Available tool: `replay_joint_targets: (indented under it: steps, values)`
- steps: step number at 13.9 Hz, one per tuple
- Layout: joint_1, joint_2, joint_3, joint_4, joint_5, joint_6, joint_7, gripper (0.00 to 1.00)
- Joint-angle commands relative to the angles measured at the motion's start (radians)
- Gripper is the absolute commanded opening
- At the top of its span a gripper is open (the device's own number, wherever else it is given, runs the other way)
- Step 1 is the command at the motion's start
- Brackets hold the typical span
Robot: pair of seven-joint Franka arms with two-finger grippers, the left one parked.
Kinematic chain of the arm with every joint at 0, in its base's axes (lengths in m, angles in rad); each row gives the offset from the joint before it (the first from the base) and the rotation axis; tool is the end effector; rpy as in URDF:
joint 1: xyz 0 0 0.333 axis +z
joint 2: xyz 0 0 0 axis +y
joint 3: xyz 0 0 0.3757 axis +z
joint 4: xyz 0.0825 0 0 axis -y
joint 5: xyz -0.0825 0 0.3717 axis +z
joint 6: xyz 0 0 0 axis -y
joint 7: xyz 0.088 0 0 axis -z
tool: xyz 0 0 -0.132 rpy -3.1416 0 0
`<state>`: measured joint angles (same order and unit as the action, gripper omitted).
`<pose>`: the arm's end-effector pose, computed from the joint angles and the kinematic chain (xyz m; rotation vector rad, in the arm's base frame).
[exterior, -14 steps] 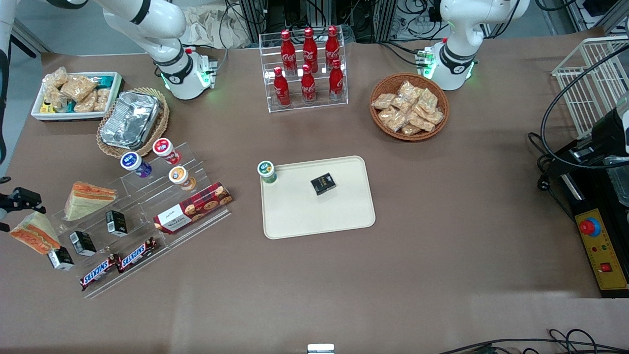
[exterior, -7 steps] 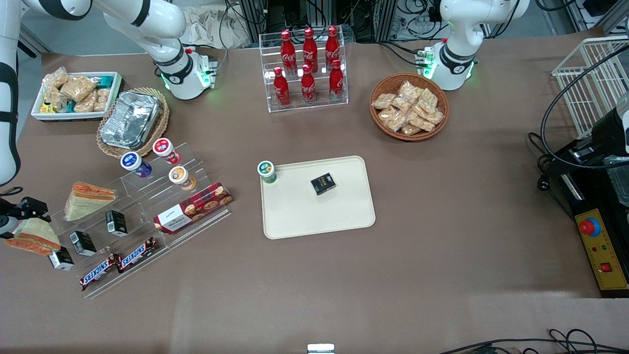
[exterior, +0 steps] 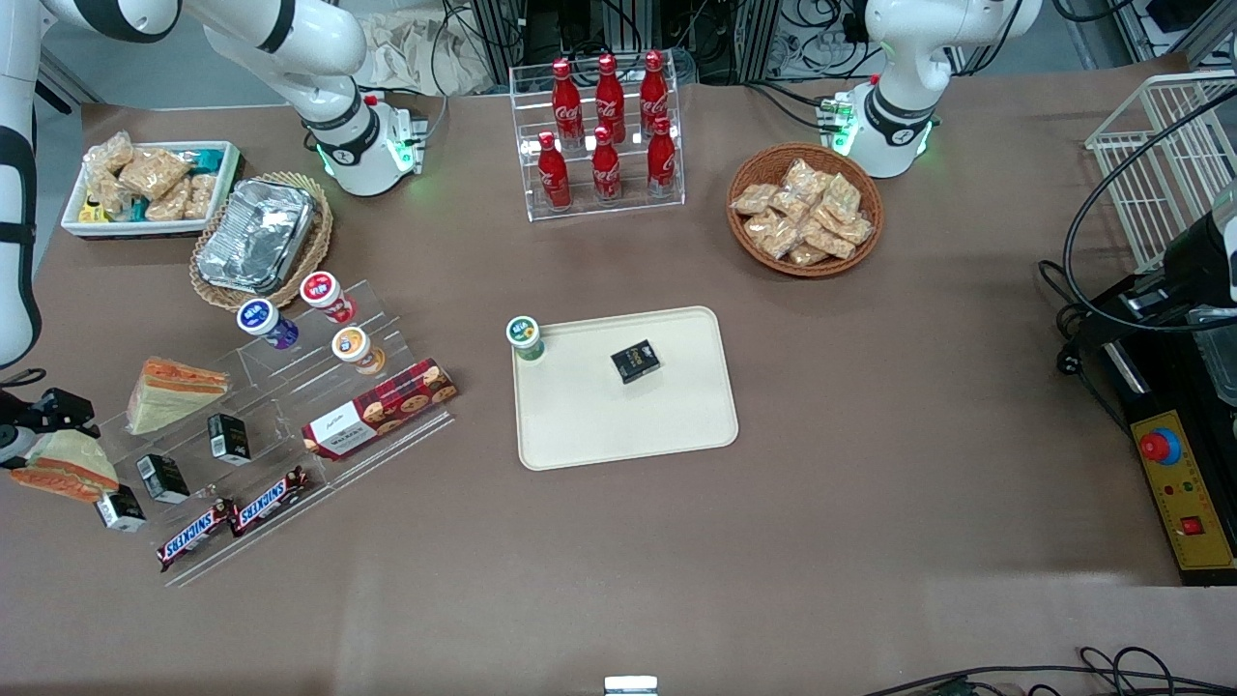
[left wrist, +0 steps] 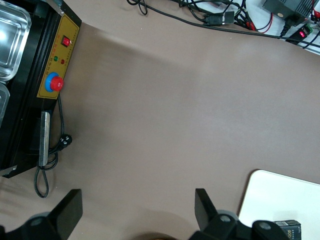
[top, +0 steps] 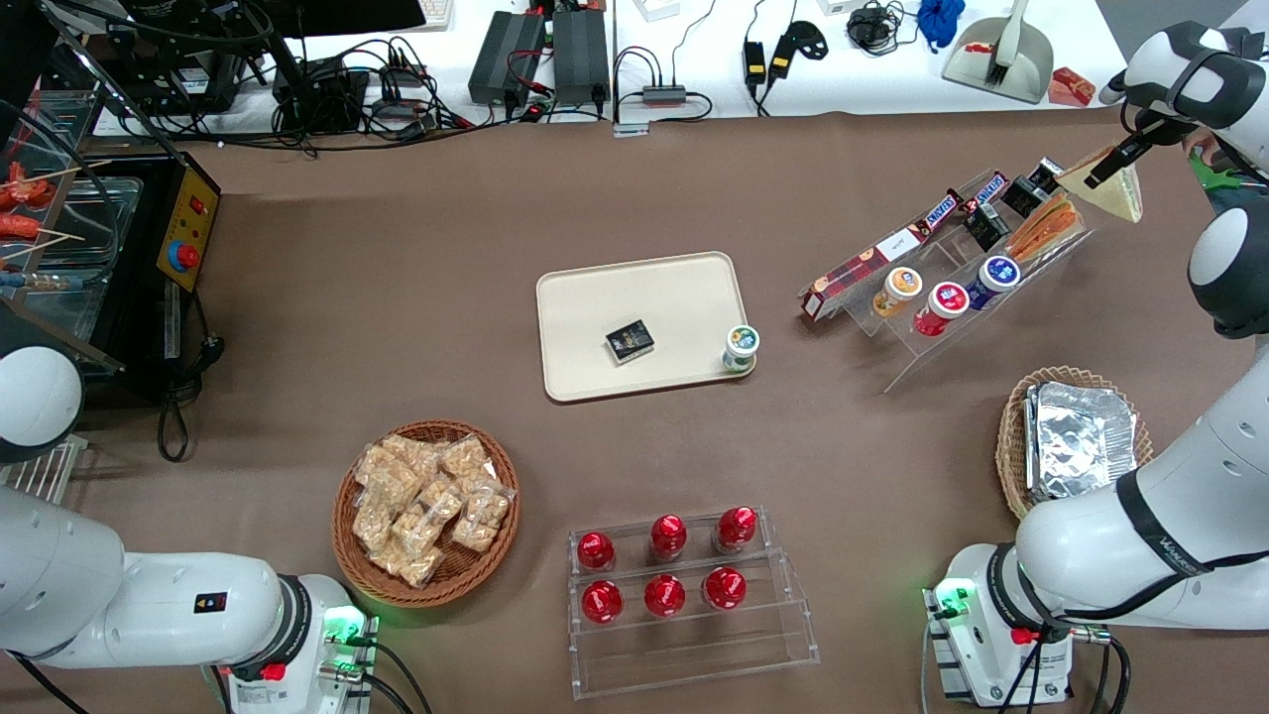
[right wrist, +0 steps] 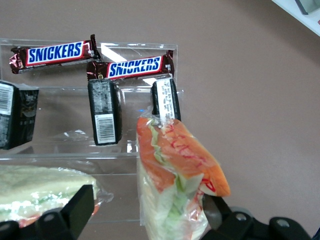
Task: Place sandwich on tray
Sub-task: 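Lower the right gripper and close it on the wrapped sandwich, then lift the sandwich out of the rack and carry it toward the cream tray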
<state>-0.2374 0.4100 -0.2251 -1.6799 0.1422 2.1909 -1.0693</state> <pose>0.6291 -0.2825 0.4153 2.9650 0.8424 0.1601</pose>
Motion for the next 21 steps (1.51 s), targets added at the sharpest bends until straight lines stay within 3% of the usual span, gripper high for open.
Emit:
replay_joint_targets:
  steps: [1, 3, 7, 8, 11, 16, 21]
  values:
    - [-0.005, 0.009, 0.001, 0.003, 0.034, -0.008, -0.032, 0.7]
    - [-0.005, 0.006, 0.001, 0.003, 0.034, -0.01, -0.034, 0.57]
    - [-0.005, 0.001, 0.001, 0.003, 0.034, -0.01, -0.063, 0.07]
    - [-0.005, 0.001, 0.001, 0.003, 0.034, -0.011, -0.061, 0.0]
    - [-0.002, -0.023, 0.003, 0.003, 0.034, -0.017, -0.06, 0.0]
    - [0.042, -0.158, 0.007, 0.014, 0.033, -0.176, -0.049, 0.0]
    - [0.211, -0.246, 0.01, 0.017, 0.02, -0.376, -0.063, 0.0]
